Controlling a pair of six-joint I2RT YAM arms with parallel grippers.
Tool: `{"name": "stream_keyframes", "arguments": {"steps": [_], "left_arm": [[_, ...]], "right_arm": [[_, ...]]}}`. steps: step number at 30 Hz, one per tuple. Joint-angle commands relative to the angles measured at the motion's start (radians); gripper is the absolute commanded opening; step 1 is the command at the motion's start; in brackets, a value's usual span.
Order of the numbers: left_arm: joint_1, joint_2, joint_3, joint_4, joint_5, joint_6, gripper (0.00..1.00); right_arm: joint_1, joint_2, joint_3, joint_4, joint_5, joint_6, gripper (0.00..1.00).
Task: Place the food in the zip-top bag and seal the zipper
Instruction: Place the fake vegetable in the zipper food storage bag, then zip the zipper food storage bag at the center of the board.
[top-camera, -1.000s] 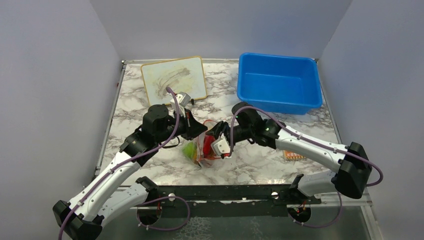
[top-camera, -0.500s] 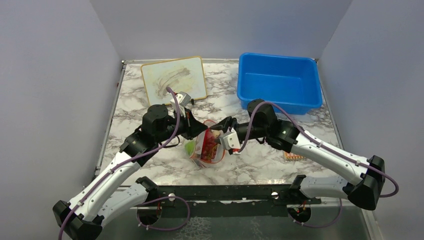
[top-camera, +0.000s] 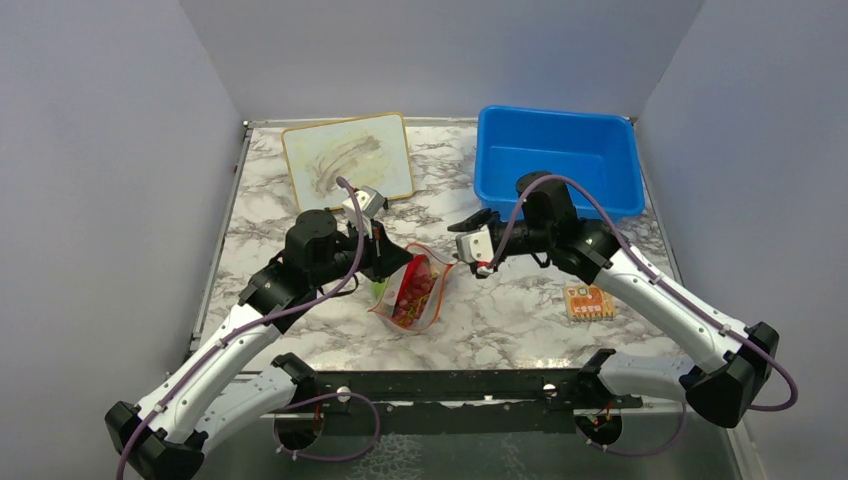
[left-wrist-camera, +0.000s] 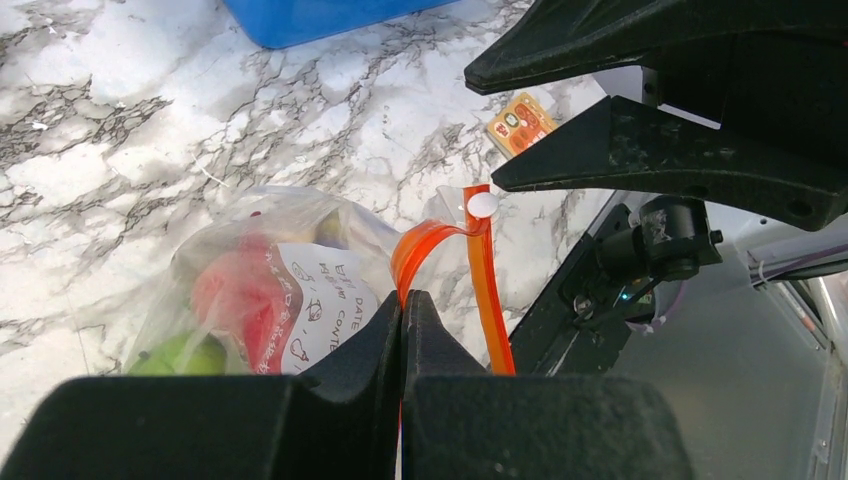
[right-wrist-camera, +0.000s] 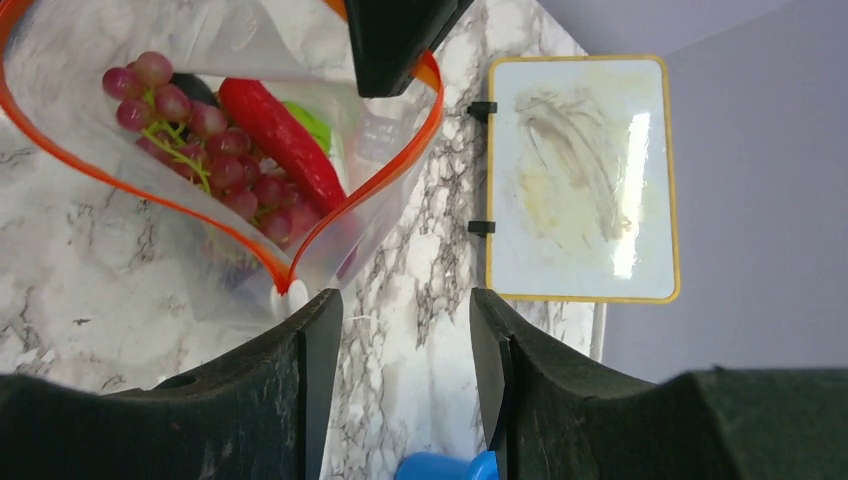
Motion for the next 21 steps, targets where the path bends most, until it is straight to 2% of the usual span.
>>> {"name": "stream_keyframes", "arguments": {"steps": [1, 13, 21], "left_arm": [[-0.004, -0.016, 0.011, 0.021, 0.009, 0.025, 0.00], [-0.002, -0.012, 0.009, 0.031, 0.027, 0.022, 0.00], [-0.003, -0.022, -0.003, 0.051, 0.027, 0.017, 0.00]], "right_arm": [[-0.013, -0.034, -0.003, -0.103, 0.013, -0.045, 0.50], [-0.021, -0.014, -0.088, -0.049, -0.053, -0.042, 0.50], [-0.021, 0.008, -0.121, 0.032, -0.111, -0.035, 0.44]]}}
